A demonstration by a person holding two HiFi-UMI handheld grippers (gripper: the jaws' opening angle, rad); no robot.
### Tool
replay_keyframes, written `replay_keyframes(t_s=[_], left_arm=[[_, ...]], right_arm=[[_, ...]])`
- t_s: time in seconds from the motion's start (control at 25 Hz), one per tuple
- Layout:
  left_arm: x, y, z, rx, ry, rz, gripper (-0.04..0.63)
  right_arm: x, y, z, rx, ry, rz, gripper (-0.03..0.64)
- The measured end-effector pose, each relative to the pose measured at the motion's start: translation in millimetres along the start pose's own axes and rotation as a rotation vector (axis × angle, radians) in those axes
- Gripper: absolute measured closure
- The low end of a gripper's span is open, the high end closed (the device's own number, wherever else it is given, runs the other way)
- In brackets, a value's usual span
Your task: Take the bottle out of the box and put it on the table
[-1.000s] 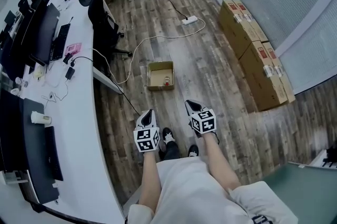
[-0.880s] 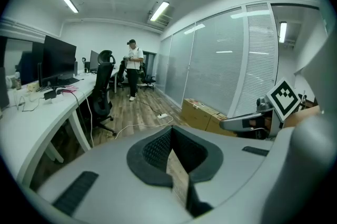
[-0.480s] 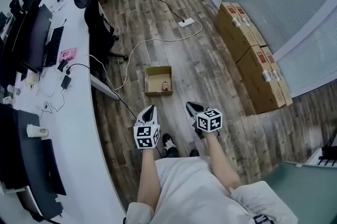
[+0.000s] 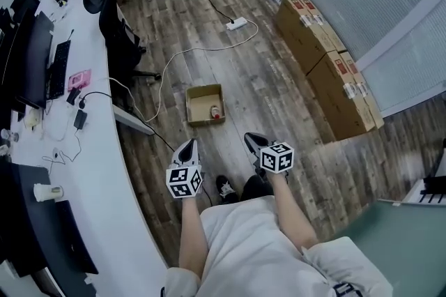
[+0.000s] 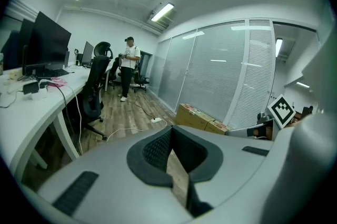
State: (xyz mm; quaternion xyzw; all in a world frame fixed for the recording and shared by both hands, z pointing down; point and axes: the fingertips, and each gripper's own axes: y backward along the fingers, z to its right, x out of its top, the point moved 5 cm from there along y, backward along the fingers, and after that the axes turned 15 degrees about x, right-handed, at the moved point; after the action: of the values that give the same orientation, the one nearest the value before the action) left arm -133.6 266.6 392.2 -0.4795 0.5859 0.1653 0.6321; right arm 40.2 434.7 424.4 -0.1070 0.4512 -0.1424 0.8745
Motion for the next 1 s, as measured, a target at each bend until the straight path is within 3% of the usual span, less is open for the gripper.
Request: replay_keyframes(t_s=[0.24, 0.56, 1.0], left_arm=[[3.6, -1.8, -10.6, 0.038, -0.061, -0.011, 0.581], [11.5, -15.7, -34.9, 0.088, -0.022, -0.001, 0.581], [55.6, -90.0, -71.2, 0.157, -0.002, 0.009, 0.581]], right_arm=[[13.7, -4.3, 0.1, -0.029, 0.013, 0.039, 0.577], [22.1, -38.2, 6.1, 0.017, 0.025, -0.012, 0.578], [95.3, -114.4, 47.6, 0.129, 0.022, 0.01, 0.578]])
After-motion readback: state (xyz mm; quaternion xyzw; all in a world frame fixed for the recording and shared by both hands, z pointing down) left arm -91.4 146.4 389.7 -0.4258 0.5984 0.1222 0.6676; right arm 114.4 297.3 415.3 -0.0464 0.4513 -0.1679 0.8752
